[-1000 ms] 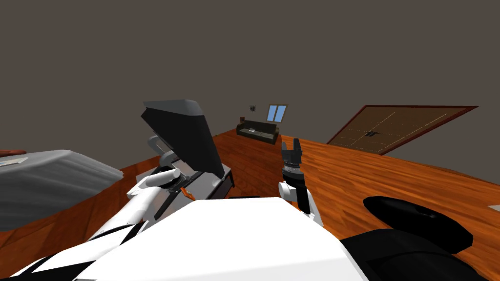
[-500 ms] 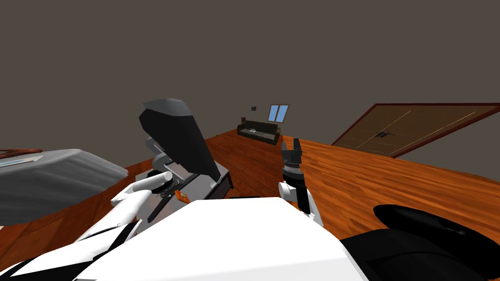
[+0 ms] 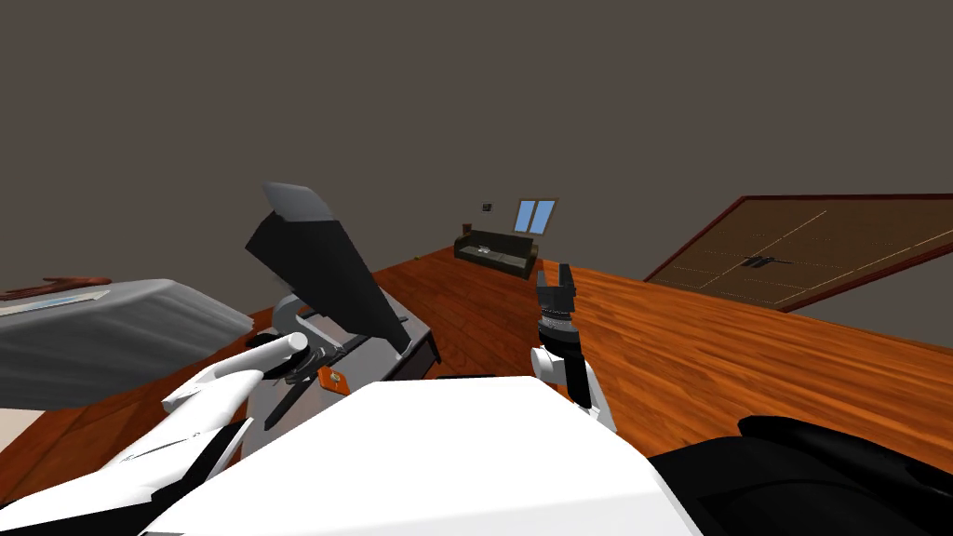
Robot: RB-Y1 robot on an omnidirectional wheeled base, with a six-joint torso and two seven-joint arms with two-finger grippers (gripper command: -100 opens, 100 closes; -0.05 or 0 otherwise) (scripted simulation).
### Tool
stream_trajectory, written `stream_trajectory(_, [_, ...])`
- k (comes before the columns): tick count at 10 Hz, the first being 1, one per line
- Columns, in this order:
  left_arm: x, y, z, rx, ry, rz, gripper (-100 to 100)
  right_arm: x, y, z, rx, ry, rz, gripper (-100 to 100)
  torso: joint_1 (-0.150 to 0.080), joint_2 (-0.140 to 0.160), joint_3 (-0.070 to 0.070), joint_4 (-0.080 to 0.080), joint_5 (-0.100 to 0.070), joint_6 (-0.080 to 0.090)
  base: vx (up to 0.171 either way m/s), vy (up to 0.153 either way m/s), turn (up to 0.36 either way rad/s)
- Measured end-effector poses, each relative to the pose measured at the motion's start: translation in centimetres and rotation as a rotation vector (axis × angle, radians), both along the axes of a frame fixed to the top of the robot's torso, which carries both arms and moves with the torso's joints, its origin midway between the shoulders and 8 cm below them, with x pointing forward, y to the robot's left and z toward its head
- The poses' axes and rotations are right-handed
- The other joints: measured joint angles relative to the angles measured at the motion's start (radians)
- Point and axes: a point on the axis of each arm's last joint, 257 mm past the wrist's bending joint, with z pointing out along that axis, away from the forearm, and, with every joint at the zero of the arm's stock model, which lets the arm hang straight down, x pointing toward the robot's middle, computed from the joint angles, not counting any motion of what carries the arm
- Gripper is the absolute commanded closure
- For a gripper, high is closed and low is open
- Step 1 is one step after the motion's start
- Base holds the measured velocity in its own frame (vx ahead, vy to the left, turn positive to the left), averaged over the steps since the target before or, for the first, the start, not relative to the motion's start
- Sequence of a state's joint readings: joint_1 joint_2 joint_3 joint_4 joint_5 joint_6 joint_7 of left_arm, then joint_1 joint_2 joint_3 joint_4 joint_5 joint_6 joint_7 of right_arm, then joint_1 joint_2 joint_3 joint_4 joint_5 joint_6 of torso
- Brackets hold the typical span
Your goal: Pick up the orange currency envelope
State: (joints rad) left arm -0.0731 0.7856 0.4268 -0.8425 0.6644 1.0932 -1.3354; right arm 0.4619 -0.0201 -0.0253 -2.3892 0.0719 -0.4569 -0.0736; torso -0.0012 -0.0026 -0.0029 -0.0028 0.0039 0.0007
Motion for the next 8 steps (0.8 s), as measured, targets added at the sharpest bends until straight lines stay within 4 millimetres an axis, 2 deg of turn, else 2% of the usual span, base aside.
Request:
stream_trajectory(2, [0.1,1.9,1.1,0.020,-0.036,0.004,-100,0.0,0.0,0.0,0.000,0.000,0.000,0,-0.001,-0.002,-0.001,0.000,0.000,0.000,0.050,-0.076,0.047])
stream_trajectory(3, [-0.5,2.3,0.7,0.018,-0.026,0.000,-100,0.0,0.0,0.0,0.000,0.000,0.000,0,0.001,0.000,0.000,0.000,0.000,0.000,0.005,-0.016,-0.001])
stream_trajectory(4, [-0.6,2.3,0.7,0.019,-0.024,-0.004,100,0.0,0.0,0.0,0.000,0.000,0.000,0,0.004,0.002,0.001,0.000,0.001,0.000,0.000,0.000,0.000])
stream_trajectory(8, [-0.7,2.3,0.7,0.019,-0.022,-0.003,100,0.0,0.0,0.0,0.000,0.000,0.000,0,0.005,0.003,0.002,0.001,0.002,0.000,0.000,0.000,0.001])
